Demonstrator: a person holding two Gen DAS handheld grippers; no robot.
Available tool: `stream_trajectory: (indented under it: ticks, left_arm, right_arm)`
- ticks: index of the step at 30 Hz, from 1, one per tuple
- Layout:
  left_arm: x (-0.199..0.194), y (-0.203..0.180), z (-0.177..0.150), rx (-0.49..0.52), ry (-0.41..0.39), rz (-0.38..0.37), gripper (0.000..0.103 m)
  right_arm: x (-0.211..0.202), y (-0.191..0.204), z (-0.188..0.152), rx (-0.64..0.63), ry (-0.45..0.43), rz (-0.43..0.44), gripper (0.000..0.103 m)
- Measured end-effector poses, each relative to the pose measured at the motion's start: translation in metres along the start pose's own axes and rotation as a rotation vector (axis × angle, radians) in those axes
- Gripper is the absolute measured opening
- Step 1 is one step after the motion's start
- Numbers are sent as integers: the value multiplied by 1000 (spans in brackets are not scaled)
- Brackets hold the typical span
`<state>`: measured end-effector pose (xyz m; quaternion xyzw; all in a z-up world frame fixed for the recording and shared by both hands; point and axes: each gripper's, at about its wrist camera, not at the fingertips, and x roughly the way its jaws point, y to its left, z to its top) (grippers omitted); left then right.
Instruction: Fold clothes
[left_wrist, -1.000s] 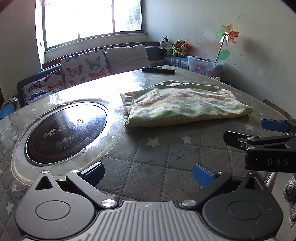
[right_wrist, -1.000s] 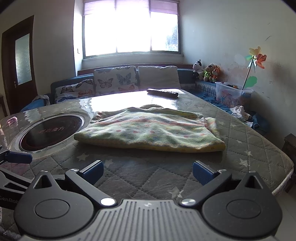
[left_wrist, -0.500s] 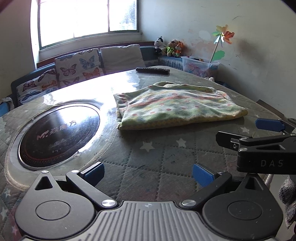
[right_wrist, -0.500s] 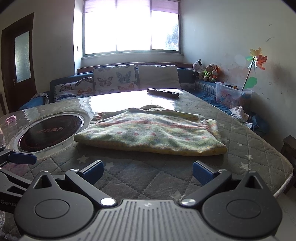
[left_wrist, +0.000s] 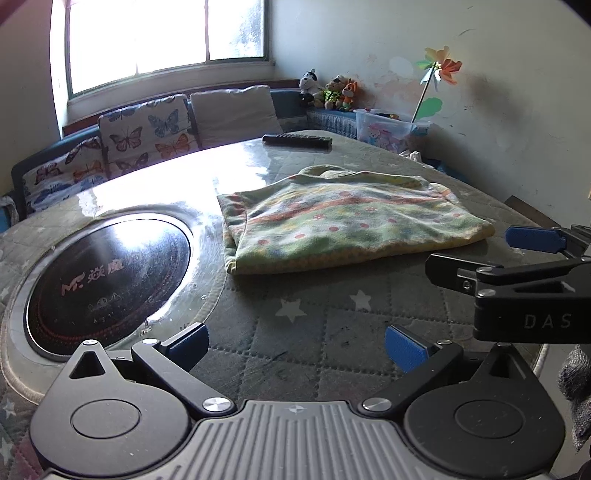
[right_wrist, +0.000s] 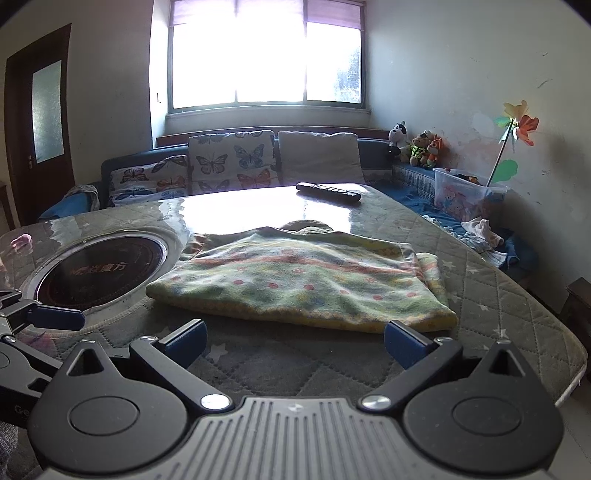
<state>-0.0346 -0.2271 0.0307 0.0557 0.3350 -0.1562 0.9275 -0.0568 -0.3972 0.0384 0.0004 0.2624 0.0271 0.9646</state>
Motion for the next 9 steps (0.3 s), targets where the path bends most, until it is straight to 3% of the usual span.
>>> stream_trajectory:
  ticks: [9]
  left_arm:
    - [13,2,4,8,37,12,103]
  right_arm:
    - [15,-12,-1,35,23,5,103]
